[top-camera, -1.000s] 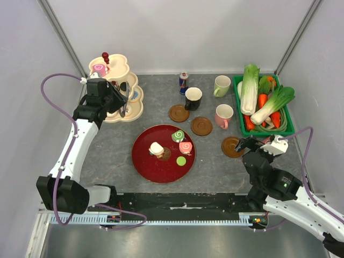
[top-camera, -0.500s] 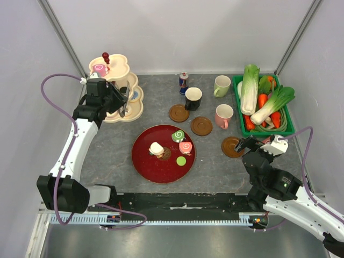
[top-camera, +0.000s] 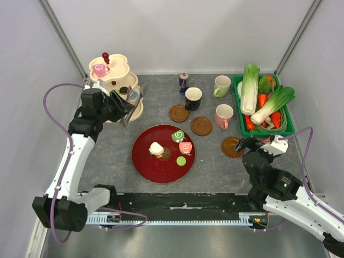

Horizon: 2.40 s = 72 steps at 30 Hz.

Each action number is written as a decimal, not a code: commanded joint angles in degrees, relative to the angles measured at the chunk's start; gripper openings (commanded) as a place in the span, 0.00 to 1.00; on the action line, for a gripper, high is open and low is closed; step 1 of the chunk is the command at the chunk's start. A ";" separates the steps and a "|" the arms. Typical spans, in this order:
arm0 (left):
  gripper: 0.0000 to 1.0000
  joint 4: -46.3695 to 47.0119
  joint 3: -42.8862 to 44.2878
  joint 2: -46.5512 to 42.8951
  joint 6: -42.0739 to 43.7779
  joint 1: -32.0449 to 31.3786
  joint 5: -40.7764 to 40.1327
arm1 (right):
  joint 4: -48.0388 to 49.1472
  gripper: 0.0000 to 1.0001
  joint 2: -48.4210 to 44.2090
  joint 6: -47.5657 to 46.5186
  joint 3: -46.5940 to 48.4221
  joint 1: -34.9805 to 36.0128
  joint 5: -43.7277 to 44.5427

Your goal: Serve the afternoon tea

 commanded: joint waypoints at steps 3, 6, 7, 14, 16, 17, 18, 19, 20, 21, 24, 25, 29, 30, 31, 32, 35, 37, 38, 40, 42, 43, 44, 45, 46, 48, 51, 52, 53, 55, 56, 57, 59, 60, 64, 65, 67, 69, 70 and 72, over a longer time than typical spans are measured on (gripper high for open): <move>0.53 5.48 -2.37 -6.65 0.90 -2.55 11.29 | -0.01 0.98 -0.07 1.34 0.94 0.02 2.39; 0.54 6.01 -2.90 -6.48 1.69 -10.01 11.03 | -0.01 0.98 0.28 1.43 0.94 0.02 2.39; 0.54 6.10 -2.90 -6.13 2.13 -12.56 10.68 | -0.01 0.98 0.28 1.43 0.94 0.02 2.30; 0.53 0.58 -3.07 -5.43 5.29 -28.39 4.79 | -0.01 0.98 -0.33 1.51 0.59 0.02 2.21; 0.53 -2.50 -3.51 -5.78 5.82 -31.56 3.39 | -0.01 0.98 -0.34 1.60 0.59 0.02 2.13; 0.53 -3.99 -3.95 -5.95 6.00 -33.05 2.43 | 0.08 0.98 -0.16 1.51 0.59 0.02 2.04; 0.53 -5.40 -4.48 -6.30 6.00 -35.16 1.46 | -0.01 0.98 -0.25 1.60 0.59 0.02 2.04; 0.53 -6.28 -5.09 -6.65 6.00 -36.39 1.10 | -0.01 0.98 -0.16 1.60 0.59 0.02 2.04; 0.53 -6.81 -6.05 -7.01 6.00 -37.19 1.62 | -0.01 0.98 -0.16 1.60 0.50 0.02 2.04; 0.53 -7.25 -6.76 -7.27 5.74 -37.81 2.32 | -0.01 0.98 -0.07 1.60 0.50 0.02 1.95; 0.53 -9.10 -8.08 -8.06 5.65 -39.83 1.55 | -0.01 0.98 0.19 1.69 0.24 0.02 2.04; 0.53 -9.80 -8.43 -8.32 5.91 -40.18 0.93 | 0.08 0.98 0.37 1.78 0.15 0.02 1.95; 0.53 -11.47 -10.28 -8.68 6.17 -41.76 -0.92 | 0.08 0.98 0.72 1.87 -0.11 0.02 1.86; 0.53 -11.56 -11.07 -8.59 6.26 -41.94 -0.83 | 0.16 0.98 0.72 1.95 -0.11 0.02 1.77; 0.53 -11.74 -11.60 -8.33 6.26 -42.20 -0.75 | -0.01 0.98 0.72 2.04 -0.29 0.02 1.69; 0.53 -11.74 -12.47 -8.15 6.17 -42.29 -0.83 | 0.08 0.98 0.72 2.13 -0.38 0.02 1.69; 0.52 -11.65 -13.71 -8.24 5.65 -42.47 -1.18 | 0.08 0.98 0.46 2.04 -0.38 0.02 1.51; 0.52 -10.87 -14.50 -8.68 5.30 -42.38 -1.10 | -0.01 0.98 0.46 2.04 -0.29 0.02 1.51; 0.52 -10.25 -15.02 -9.03 4.95 -42.38 -0.75 | -0.01 0.98 0.46 2.04 -0.38 0.02 1.51; 0.52 -9.46 -15.90 -8.86 4.68 -42.38 -0.13 | -0.01 0.98 0.54 2.04 -0.38 0.02 1.51; 0.52 -9.02 -16.52 -8.42 4.68 -42.56 0.22 | -0.01 0.98 0.54 2.04 -0.47 0.02 1.42; 0.52 -8.75 -16.87 -8.33 4.68 -42.65 0.57 | -0.01 0.98 0.46 2.04 -0.47 0.02 1.33; 0.52 -8.75 -17.05 -8.15 4.51 -42.65 0.66 | 0.08 0.98 0.54 2.04 -0.38 0.02 1.51; 0.52 -8.75 -17.05 -7.98 4.50 -42.73 0.66 | -0.01 0.98 0.46 2.04 -0.46 0.02 1.42; 0.52 -8.75 -17.31 -7.80 4.59 -42.73 0.66 | 0.08 0.98 0.46 2.13 -0.47 0.02 1.51; 0.52 -8.66 -17.40 -7.63 4.50 -42.82 0.66 | -0.01 0.98 0.46 2.04 -0.47 0.02 1.51; 0.52 -8.31 -17.58 -6.75 4.51 -42.91 0.66 | -0.01 0.98 0.46 2.04 -0.47 0.02 1.60; 0.52 -7.96 -17.58 -6.48 4.59 -43.00 0.92 | 0.08 0.98 0.46 2.04 -0.47 0.02 1.60; 0.52 -7.70 -17.49 -6.13 4.59 -43.00 1.36 | -0.01 0.98 0.46 2.04 -0.47 0.02 1.60; 0.52 -7.35 -17.40 -5.61 4.50 -43.09 2.06 | 0.08 0.98 0.37 2.04 -0.47 0.02 1.60; 0.52 -7.35 -17.31 -5.43 4.42 -43.17 2.15 | -0.01 0.98 0.37 2.04 -0.47 0.02 1.68; 0.52 -7.35 -17.31 -5.34 4.50 -43.17 2.16 | -0.01 0.98 0.28 2.04 -0.47 0.02 1.60; 0.52 -7.52 -17.40 -4.73 4.42 -43.18 1.89 | -0.01 0.98 0.28 2.04 -0.47 0.02 1.69; 0.52 -7.69 -17.40 -4.64 4.50 -43.17 1.89 | -0.01 0.98 0.28 2.13 -0.47 0.02 1.69; 0.52 -7.78 -17.23 -4.11 4.33 -43.26 1.37 | 0.08 0.98 0.19 2.04 -0.47 0.02 1.69; 0.52 -7.96 -17.05 -3.93 4.33 -43.35 1.28 | -0.01 0.98 0.10 2.13 -0.47 0.02 1.77; 0.51 -8.66 -16.79 -4.02 4.33 -43.61 0.32 | -0.01 0.98 0.10 2.04 -0.47 0.02 1.86; 0.51 -9.71 -16.44 -3.58 4.68 -43.70 -1.53 | -0.01 0.98 0.19 2.13 -0.47 0.02 1.86; 0.51 -10.07 -16.26 -3.32 4.68 -43.79 -1.71 | -0.01 0.98 0.10 2.13 -0.47 0.02 1.95; 0.51 -10.33 -15.91 -2.79 5.12 -43.96 -0.84 | -0.01 0.98 0.10 2.13 -0.47 0.02 1.95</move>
